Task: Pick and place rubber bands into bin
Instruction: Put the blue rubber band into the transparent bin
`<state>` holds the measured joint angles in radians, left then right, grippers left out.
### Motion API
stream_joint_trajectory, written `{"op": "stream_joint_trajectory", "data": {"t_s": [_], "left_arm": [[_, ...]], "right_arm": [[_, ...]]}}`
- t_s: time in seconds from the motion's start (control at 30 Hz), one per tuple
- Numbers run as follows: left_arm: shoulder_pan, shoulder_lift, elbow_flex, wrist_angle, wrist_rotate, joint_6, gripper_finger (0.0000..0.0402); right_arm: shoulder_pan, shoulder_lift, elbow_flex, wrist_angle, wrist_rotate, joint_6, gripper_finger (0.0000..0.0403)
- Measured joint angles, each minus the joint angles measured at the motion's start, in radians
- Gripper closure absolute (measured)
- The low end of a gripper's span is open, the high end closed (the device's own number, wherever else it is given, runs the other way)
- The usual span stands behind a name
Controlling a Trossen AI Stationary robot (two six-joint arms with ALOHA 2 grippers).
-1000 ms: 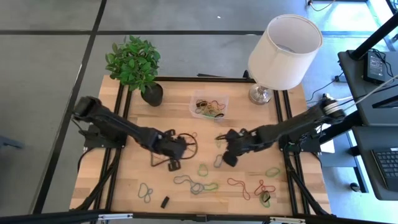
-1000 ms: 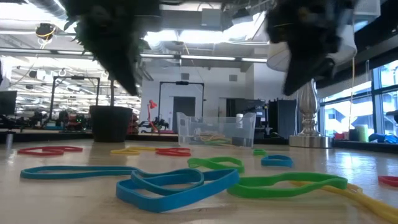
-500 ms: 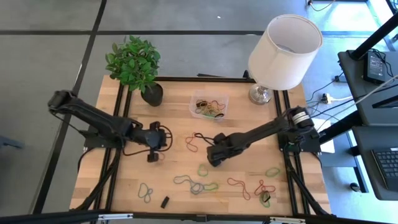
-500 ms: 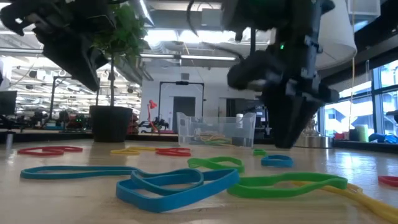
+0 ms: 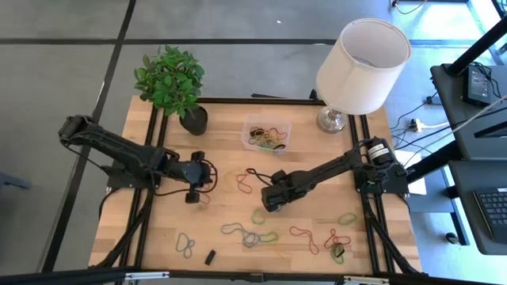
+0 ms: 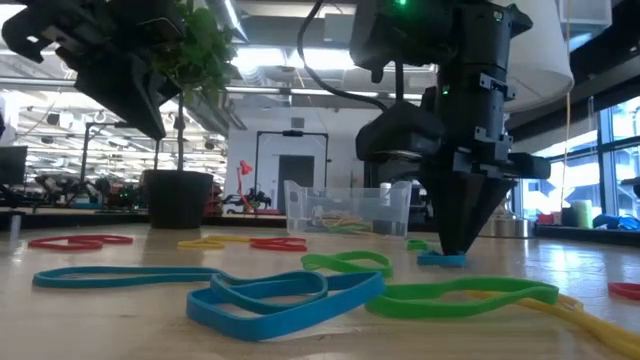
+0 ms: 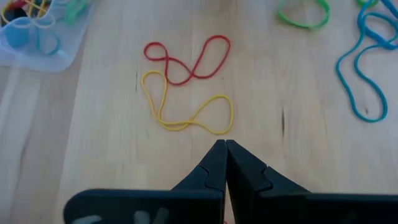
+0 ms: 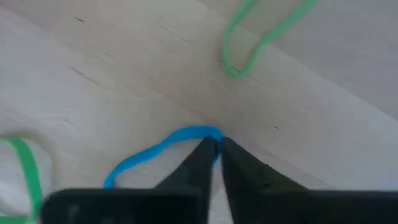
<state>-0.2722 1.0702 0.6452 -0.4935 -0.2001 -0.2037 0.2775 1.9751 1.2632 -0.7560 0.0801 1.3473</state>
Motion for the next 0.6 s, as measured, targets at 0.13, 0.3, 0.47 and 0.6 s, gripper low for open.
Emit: {"op": "stream_joint_trajectory", "data": {"t_s": [0.13, 0.3, 0.47, 0.6], "left_arm": [[0.0, 0.0, 0.0, 0.004, -0.047, 0.013, 0.04], [0.001, 0.0, 0.0, 0.03, -0.101, 0.012, 0.04], [0.0, 0.007, 0.0, 0.028, -0.094, 0.038, 0.04], [0.008, 0.021, 0.0, 0.05, -0.14, -0.017, 0.04]], "right_arm": [[0.0, -0.011, -0.002, -0.004, 0.002, -0.019, 0.0393], [-0.017, -0.107, 0.01, -0.051, 0.052, -0.077, 0.0399], [-0.084, -0.249, 0.018, -0.15, 0.133, -0.157, 0.0401], [-0.177, -0.356, 0.02, -0.173, 0.159, -0.302, 0.0401]]}}
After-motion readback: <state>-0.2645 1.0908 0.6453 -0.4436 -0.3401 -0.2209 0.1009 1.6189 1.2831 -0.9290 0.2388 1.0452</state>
